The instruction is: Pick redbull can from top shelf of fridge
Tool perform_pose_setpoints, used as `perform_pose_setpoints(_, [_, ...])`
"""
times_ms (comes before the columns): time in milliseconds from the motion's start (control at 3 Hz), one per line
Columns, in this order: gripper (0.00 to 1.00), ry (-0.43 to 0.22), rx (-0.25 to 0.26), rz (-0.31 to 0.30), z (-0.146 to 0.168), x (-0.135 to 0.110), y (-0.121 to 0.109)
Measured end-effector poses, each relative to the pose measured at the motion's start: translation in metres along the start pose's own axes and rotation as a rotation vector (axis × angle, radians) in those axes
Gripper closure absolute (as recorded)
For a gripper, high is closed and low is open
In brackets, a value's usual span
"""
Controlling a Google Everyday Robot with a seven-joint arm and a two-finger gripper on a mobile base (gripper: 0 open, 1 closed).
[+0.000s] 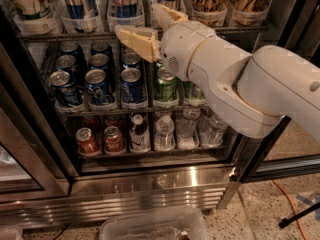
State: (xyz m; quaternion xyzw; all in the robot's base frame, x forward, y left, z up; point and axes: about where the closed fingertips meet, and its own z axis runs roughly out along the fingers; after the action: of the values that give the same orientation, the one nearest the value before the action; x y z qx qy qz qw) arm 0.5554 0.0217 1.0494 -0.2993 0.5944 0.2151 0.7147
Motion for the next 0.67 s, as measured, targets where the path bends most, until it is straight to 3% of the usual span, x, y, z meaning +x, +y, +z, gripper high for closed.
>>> perform_pose_setpoints(333, [0.36, -0.024, -0.003, 0.016, 0.015, -0.009, -0.01])
perform_pose_setpoints(667, [0.37, -0.008, -0.027, 0.034, 0.053, -0.005, -0.016])
